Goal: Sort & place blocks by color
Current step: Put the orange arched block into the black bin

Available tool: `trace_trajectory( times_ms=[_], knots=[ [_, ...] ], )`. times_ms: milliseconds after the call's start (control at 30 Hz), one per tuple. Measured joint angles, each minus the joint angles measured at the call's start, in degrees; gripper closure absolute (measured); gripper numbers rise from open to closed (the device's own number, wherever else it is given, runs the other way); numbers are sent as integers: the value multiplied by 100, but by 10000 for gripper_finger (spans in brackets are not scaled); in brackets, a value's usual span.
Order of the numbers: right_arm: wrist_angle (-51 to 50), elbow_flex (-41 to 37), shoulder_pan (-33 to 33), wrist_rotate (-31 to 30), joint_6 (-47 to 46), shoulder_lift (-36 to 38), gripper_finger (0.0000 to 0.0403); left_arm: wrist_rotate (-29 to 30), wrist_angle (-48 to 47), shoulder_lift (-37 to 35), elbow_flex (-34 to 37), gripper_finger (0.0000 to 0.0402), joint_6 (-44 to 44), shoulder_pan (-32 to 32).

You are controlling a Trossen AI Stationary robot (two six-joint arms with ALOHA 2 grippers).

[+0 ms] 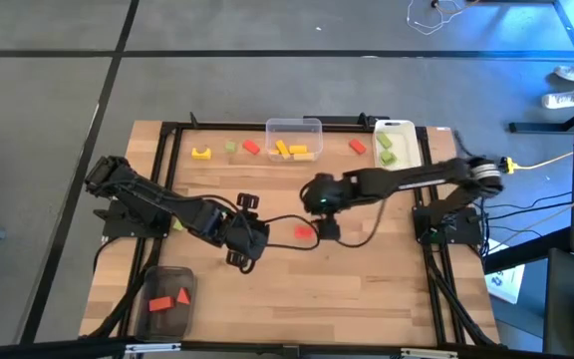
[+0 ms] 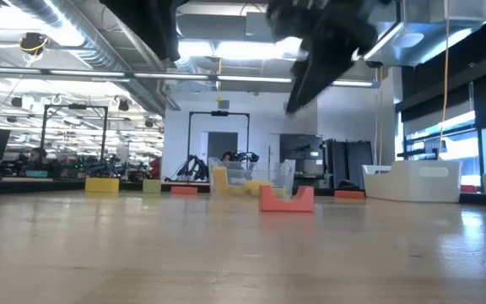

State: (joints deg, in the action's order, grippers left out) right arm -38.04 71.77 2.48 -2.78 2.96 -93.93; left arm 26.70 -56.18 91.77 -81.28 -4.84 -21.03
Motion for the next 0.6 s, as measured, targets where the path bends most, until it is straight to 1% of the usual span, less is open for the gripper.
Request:
trace_trajectory(
  times_ms=[100,200,300,400,600],
  knots=[
    [-214,2,82,-394,-152,545,115,-14,150,0,0,288,14,112],
    [-342,2,154,-599,-251,1033,114,-168,529,7,52,288,84,320],
    [-465,7,186,-620,-242,1409,114,-319,829,33,168,288,980,505],
    [-581,7,186,-624,-215,1729,114,-523,1470,31,320,288,2136,700],
    [-971,7,184,-624,-138,2228,114,-1460,2635,28,810,288,4377,1140]
  ],
)
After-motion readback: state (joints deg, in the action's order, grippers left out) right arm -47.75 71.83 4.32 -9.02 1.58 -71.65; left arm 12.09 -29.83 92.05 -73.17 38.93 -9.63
